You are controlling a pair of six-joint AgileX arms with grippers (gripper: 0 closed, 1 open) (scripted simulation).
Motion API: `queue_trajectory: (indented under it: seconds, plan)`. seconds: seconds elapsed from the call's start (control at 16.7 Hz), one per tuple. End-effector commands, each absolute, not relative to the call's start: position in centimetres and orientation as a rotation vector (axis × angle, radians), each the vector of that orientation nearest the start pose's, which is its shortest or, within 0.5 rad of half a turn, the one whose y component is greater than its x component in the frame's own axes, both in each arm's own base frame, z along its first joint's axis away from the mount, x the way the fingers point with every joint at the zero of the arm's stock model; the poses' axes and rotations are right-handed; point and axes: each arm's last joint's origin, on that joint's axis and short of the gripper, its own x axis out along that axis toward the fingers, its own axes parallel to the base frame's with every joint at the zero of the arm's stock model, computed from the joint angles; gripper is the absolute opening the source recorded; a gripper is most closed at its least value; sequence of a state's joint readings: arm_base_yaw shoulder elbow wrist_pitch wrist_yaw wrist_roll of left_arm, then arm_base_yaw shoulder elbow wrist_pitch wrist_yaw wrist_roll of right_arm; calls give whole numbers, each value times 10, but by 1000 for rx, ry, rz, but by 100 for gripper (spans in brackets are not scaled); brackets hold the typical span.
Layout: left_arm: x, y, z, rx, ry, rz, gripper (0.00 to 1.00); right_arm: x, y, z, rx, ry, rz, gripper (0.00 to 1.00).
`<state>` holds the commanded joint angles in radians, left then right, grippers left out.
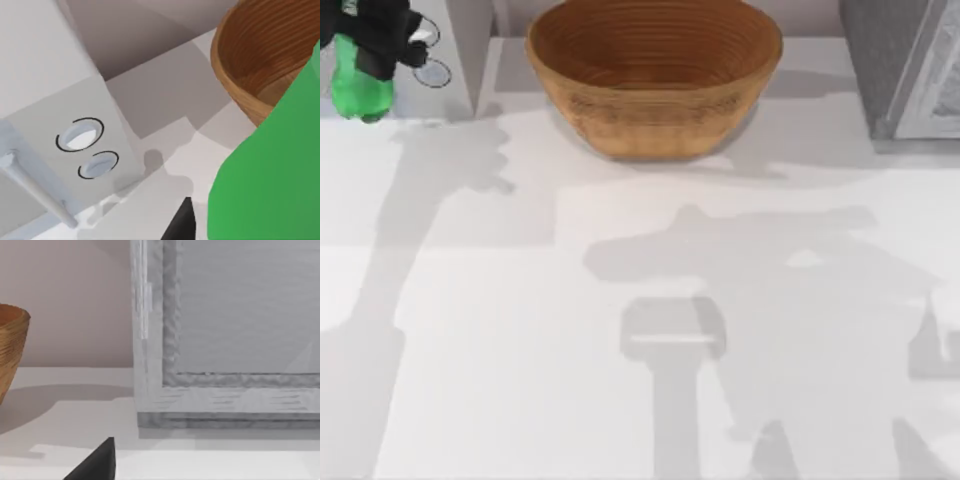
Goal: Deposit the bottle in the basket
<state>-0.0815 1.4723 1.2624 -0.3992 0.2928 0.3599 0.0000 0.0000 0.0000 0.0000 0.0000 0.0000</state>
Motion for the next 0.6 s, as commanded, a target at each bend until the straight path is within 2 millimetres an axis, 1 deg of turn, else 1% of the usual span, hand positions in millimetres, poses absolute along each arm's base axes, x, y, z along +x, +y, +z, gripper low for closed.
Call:
queue_trajectory:
  seconds: [0.12,0.18,0.3,0.42,0.54,0.6]
  plan:
    - [366,-75,322,265,503,-362,0,106,-1,160,0,0,0,100]
    - [380,-98,324,253,478,-315,0,106,-1,160,0,0,0,100]
    - [399,-146,327,215,419,-225,0,106,-1,160,0,0,0,100]
    - [409,-193,327,162,355,-144,0,106,-1,160,0,0,0,100]
    - [410,-234,326,103,296,-85,0,106,-1,160,0,0,0,100]
    - [409,-251,325,75,271,-65,0,106,-1,160,0,0,0,100]
